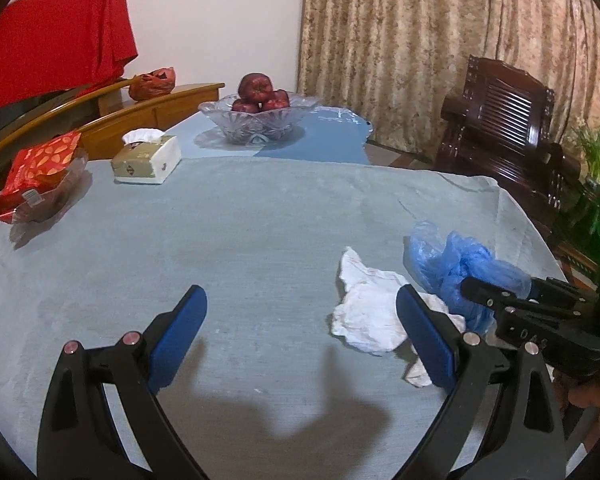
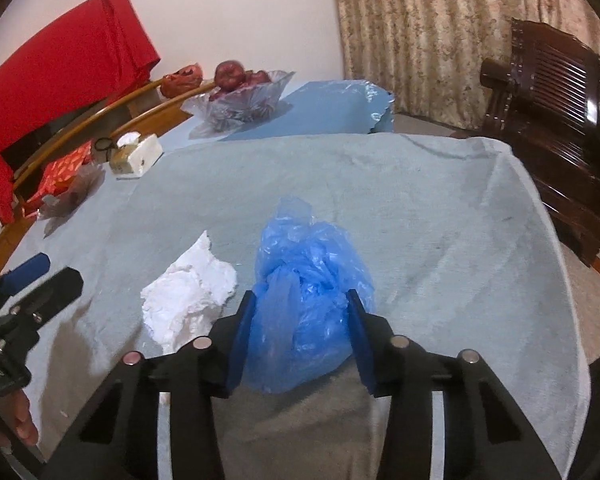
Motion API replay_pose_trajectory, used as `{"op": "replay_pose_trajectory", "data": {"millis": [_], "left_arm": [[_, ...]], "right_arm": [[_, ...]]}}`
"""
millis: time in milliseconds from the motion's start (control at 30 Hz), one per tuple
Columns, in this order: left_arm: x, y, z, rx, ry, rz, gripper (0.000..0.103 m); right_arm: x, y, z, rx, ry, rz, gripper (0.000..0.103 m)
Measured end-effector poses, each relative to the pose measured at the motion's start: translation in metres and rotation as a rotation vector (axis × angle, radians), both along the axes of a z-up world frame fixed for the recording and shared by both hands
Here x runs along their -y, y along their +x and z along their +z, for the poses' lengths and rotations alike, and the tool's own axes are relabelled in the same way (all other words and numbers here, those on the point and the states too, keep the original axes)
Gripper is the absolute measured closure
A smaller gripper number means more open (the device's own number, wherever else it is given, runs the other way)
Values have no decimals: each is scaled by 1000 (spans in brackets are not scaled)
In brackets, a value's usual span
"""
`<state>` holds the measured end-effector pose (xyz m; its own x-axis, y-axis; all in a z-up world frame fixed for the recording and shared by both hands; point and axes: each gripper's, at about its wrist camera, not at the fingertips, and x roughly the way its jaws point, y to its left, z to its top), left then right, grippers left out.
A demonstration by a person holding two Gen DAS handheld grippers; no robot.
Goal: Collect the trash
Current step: 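Grasp the blue plastic bag with the right gripper, then grasp the white tissue with the left gripper while the right holds the bag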
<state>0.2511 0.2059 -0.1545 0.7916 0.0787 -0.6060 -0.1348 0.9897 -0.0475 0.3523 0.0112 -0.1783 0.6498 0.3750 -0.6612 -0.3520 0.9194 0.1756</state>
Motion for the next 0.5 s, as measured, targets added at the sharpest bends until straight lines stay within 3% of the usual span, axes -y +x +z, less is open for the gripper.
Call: {"op": "replay_pose_trajectory", "data": {"millis": [233, 500], "left_arm": [[25, 9, -5, -16, -14, -40, 10], [51, 22, -22, -54, -45, -59, 10]], "right_arm": [[44, -4, 10, 25, 18, -104, 59], [64, -10, 9, 40, -9, -124, 59]]}}
